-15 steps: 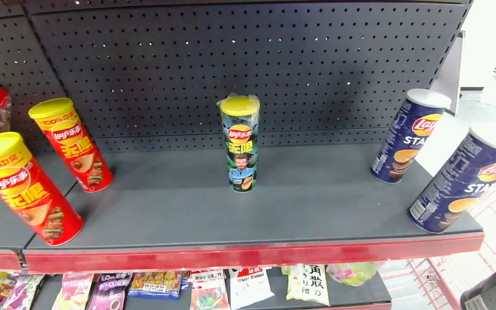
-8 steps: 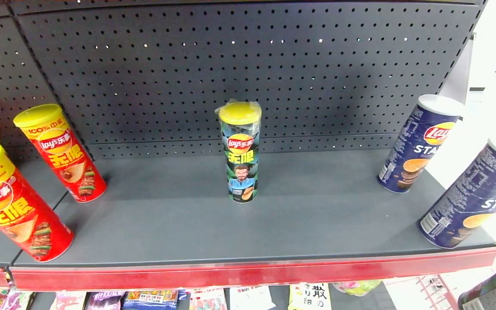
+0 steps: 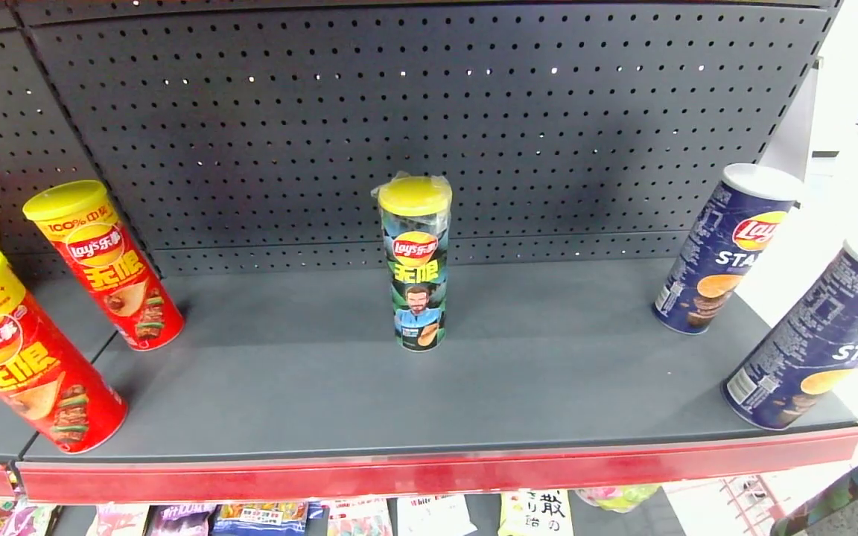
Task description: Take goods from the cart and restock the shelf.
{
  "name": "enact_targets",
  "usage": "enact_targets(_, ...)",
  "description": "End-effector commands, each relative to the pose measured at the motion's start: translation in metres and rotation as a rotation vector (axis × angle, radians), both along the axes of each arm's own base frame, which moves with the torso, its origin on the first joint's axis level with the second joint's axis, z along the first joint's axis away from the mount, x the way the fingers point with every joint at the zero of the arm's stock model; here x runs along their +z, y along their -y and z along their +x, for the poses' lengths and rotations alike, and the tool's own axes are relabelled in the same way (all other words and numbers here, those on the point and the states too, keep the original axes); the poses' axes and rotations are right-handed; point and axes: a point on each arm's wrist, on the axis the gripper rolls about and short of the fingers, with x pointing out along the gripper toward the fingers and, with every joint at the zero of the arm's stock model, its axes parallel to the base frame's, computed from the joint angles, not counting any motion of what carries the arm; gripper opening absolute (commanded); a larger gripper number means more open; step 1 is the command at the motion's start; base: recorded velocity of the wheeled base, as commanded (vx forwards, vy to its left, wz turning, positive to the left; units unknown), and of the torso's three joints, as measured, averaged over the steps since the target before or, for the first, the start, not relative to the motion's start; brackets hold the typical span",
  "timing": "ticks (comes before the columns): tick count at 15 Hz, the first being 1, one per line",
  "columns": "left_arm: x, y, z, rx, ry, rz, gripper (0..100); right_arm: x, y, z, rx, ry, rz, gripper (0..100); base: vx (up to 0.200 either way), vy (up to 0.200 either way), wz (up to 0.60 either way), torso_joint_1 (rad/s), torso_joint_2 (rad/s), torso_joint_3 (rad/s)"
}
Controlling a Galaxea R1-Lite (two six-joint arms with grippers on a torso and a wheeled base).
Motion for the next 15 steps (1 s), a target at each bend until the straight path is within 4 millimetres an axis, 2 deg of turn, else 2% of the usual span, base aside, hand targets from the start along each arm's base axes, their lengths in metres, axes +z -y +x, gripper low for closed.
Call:
enact_targets(1, 0.136, 0.009, 0.072, -0.288, -0.116, -0.059, 100, 0.008, -0.002, 0.01, 0.0, -0.023, -0.004, 0, 0.0, 0.0, 0.0, 0.0, 0.0, 0.0)
enact_targets(3, 0.127, 0.022, 0.106, -0.557, -0.193, 0.013, 100, 0.013, -0.002, 0.011, 0.006, -0.014, -0.002, 0, 0.0, 0.0, 0.0, 0.0, 0.0, 0.0)
enact_targets(6, 0.104, 0.045, 0.188, -0.702, -0.286, 0.167, 100, 0.023, -0.004, 0.015, 0.048, -0.005, 0.011, 0, 0.0, 0.0, 0.0, 0.0, 0.0, 0.0)
enact_targets(8, 0.098, 0.069, 0.225, -0.797, -0.281, 0.191, 100, 0.027, -0.005, 0.017, 0.045, -0.01, 0.034, 0, 0.0, 0.0, 0.0, 0.0, 0.0, 0.0)
enact_targets(11, 0.087, 0.092, 0.258, -0.923, -0.287, 0.194, 100, 0.026, -0.005, 0.018, 0.061, -0.02, 0.046, 0, 0.0, 0.0, 0.0, 0.0, 0.0, 0.0)
enact_targets(15, 0.087, 0.108, 0.3, -0.941, -0.249, 0.238, 100, 0.027, -0.005, 0.019, 0.059, -0.021, 0.054, 0, 0.0, 0.0, 0.0, 0.0, 0.0, 0.0)
